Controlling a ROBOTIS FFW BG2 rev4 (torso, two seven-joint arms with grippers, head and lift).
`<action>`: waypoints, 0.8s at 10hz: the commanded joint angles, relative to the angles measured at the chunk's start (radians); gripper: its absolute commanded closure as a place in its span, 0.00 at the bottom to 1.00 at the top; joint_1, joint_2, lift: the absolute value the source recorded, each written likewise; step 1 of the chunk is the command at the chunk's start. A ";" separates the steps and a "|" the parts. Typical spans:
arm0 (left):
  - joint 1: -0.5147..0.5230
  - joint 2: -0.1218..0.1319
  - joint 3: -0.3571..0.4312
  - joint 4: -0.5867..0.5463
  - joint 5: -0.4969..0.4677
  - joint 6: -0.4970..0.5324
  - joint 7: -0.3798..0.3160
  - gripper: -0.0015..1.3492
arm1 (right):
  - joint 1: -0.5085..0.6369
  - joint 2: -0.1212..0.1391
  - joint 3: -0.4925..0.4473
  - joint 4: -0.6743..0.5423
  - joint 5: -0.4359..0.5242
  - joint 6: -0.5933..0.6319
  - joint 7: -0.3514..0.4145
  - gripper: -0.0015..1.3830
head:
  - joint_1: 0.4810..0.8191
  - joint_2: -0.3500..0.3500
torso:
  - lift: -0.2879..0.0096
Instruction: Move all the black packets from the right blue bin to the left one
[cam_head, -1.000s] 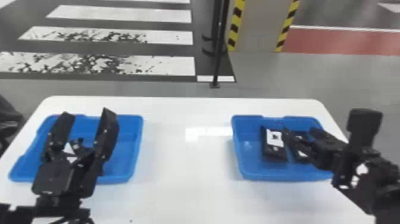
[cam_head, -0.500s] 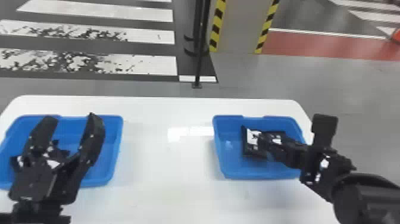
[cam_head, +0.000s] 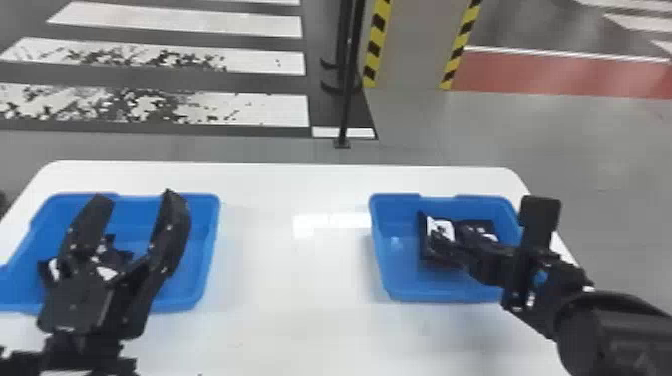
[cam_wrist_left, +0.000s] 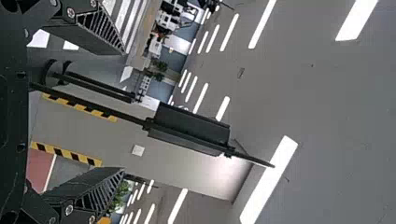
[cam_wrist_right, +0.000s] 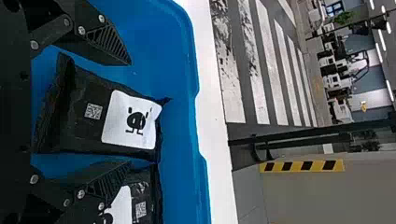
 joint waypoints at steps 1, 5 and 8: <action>-0.003 0.000 -0.001 0.000 0.002 0.005 0.000 0.11 | -0.008 0.000 0.007 0.015 0.001 0.000 0.000 0.23 | 0.63 0.32 | 0.50; -0.003 0.000 -0.003 0.000 0.004 0.015 0.000 0.12 | -0.035 -0.002 0.019 0.076 -0.001 -0.027 0.000 0.25 | 0.63 0.32 | 0.50; -0.005 0.000 -0.005 0.000 0.006 0.020 0.000 0.12 | -0.062 -0.009 0.046 0.150 -0.053 -0.056 0.003 0.30 | 0.63 0.33 | 0.50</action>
